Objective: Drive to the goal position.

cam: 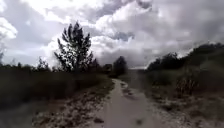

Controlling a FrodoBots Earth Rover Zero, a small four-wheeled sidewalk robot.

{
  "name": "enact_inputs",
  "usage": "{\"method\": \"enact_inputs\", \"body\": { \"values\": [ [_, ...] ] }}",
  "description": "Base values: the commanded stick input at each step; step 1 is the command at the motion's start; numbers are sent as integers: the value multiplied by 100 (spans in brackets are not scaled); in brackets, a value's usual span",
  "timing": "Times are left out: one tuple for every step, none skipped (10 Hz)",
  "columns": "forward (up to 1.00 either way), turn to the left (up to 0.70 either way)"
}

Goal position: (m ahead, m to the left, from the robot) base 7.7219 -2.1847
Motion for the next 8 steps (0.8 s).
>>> {"method": "enact_inputs", "body": {
  "values": [
    [59, 1],
    [59, 1],
    [59, 1],
    [59, 1],
    [59, 1],
    [59, 1],
    [59, 1],
    [59, 1]
  ]
}}
